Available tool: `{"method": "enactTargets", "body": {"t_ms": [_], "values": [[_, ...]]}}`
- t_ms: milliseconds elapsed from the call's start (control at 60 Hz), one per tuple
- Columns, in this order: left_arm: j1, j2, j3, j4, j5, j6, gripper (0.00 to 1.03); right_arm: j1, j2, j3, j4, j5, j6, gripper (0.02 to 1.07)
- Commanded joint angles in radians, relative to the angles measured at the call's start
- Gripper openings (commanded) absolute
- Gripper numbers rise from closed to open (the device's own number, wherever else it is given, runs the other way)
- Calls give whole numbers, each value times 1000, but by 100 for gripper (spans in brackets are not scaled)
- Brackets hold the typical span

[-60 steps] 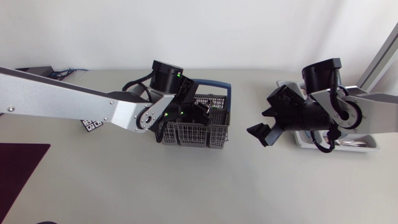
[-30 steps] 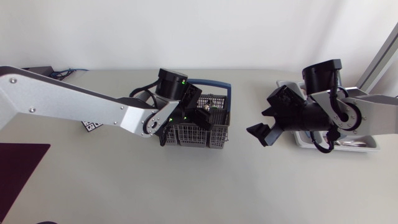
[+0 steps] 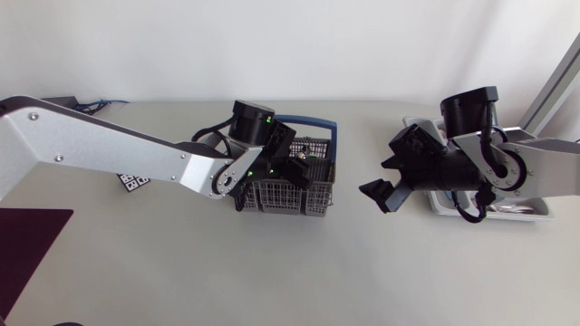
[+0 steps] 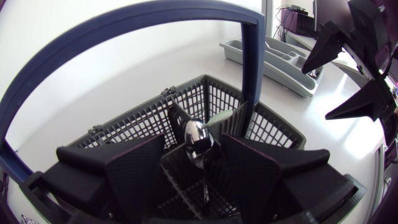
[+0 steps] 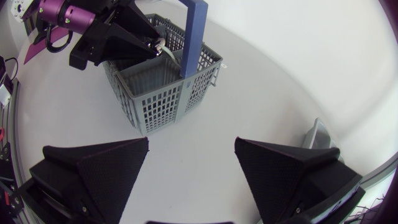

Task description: Transfer all utensils from the basket to the drawer tray.

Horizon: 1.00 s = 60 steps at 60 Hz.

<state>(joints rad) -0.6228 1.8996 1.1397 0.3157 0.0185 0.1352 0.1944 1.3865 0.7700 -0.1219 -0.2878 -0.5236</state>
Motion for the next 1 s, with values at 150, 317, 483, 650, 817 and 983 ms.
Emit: {"method": "enactTargets", "body": {"t_ms": [150,317,483,650,817,983], "values": [[21,26,9,-9,74,4,55,-4,22,-29,19,-5,10,102],[20,24,9,-7,78,4,43,-3,26,-31,25,-5,8,102],[20,13,8,-3,81,4,33,-4,28,-35,31,-5,8,102],[20,3,-1,-3,81,4,29,-3,29,-35,33,-4,8,102],[14,-23,-28,-1,87,9,29,-4,29,-37,34,-4,7,102],[6,-59,-70,14,87,24,28,-4,29,-41,41,-4,7,102]]}}
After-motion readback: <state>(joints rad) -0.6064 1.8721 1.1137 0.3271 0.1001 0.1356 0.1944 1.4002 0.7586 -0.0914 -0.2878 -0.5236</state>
